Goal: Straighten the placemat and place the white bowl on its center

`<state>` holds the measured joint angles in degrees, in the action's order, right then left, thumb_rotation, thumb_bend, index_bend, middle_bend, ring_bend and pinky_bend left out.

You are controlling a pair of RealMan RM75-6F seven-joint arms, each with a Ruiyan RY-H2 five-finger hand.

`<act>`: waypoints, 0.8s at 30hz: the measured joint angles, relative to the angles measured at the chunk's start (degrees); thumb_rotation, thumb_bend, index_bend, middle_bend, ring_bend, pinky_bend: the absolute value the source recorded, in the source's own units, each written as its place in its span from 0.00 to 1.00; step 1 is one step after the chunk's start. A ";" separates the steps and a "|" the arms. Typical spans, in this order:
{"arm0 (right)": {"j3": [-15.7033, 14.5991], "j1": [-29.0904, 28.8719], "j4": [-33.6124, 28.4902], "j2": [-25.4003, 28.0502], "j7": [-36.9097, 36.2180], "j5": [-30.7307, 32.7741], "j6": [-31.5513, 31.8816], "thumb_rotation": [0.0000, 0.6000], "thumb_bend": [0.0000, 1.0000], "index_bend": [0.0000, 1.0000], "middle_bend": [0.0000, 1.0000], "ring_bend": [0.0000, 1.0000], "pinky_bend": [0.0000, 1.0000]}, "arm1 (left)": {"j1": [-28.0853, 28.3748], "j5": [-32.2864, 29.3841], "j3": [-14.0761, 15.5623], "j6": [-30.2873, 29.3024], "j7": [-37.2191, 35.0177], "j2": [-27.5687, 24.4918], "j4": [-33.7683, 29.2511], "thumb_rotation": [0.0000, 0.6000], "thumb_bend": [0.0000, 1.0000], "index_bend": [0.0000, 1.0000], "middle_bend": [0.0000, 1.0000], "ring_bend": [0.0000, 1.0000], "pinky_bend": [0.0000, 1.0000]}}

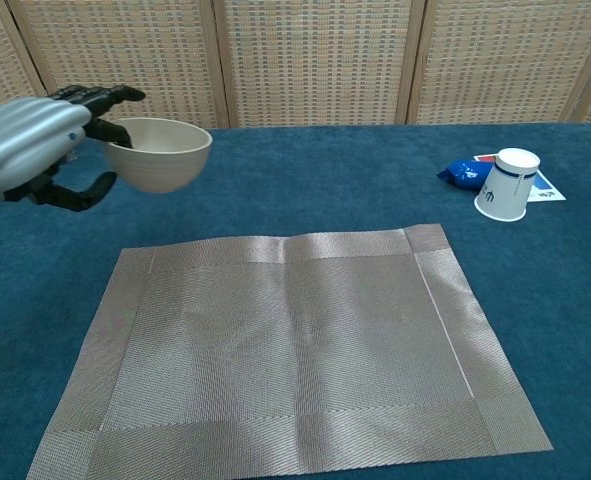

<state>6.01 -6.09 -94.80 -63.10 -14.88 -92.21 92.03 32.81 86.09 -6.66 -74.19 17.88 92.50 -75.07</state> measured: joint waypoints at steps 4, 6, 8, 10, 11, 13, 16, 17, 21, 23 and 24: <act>0.10 0.07 0.01 0.32 -0.77 0.10 0.16 1.00 0.09 0.15 0.00 0.00 0.00 | 1.46 1.13 0.69 1.17 3.52 3.18 -1.69 1.00 0.58 0.86 0.00 0.00 0.00; 0.20 0.12 0.03 0.48 -1.19 0.24 0.26 1.00 0.09 0.15 0.00 0.00 0.00 | 2.09 1.38 0.93 2.04 4.70 4.71 -1.91 1.00 0.58 0.86 0.00 0.00 0.00; 0.30 0.15 0.07 0.63 -1.56 0.38 0.34 1.00 0.09 0.15 0.00 0.00 0.00 | 2.77 1.44 1.10 3.14 5.69 6.64 -1.85 1.00 0.58 0.86 0.00 0.00 0.00; 0.42 0.20 0.13 0.78 -1.99 0.53 0.45 1.00 0.09 0.15 0.00 0.00 0.00 | 3.35 1.30 1.24 4.31 6.60 8.43 -1.55 1.00 0.58 0.86 0.00 0.00 0.00; 0.47 0.21 0.16 0.85 -2.16 0.58 0.50 1.00 0.09 0.16 0.00 0.00 0.00 | 3.73 1.19 1.32 5.06 7.23 9.61 -1.22 1.00 0.58 0.86 0.00 0.00 0.00; 0.56 0.26 0.22 0.96 -2.42 0.70 0.59 1.00 0.09 0.15 0.00 0.00 0.00 | 4.27 1.04 1.49 6.16 8.05 11.15 -0.53 1.00 0.58 0.85 0.00 0.00 0.00; 0.63 0.25 0.28 1.05 -2.68 0.81 0.57 1.00 0.09 0.15 0.00 0.00 0.00 | 5.09 0.79 1.86 7.84 8.90 13.64 0.85 1.00 0.58 0.85 0.00 0.00 0.00; 0.64 0.25 0.30 1.08 -2.77 0.86 0.53 1.00 0.09 0.15 0.00 0.00 0.00 | 5.27 0.75 1.96 8.20 9.09 14.28 1.23 1.00 0.58 0.85 0.00 0.00 0.00; 0.76 0.20 0.43 1.18 -3.03 1.16 0.35 1.00 0.09 0.15 0.00 0.00 0.00 | 5.82 0.64 2.49 9.35 10.06 16.78 3.19 1.00 0.52 0.75 0.00 0.00 0.00; 0.80 0.19 0.46 1.21 -3.10 1.24 0.30 1.00 0.09 0.15 0.00 0.00 0.00 | 5.91 0.52 2.96 10.05 10.68 17.17 3.81 1.00 0.35 0.53 0.00 0.00 0.00; 0.82 0.18 0.47 1.20 -3.08 1.27 0.30 1.00 0.09 0.15 0.00 0.00 0.00 | 5.92 0.45 3.15 10.34 10.89 17.12 3.90 1.00 0.29 0.44 0.00 0.00 0.00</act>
<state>6.84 -5.90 -94.33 -61.89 -17.96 -90.95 92.32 38.73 86.54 -3.52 -63.84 28.77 109.62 -71.17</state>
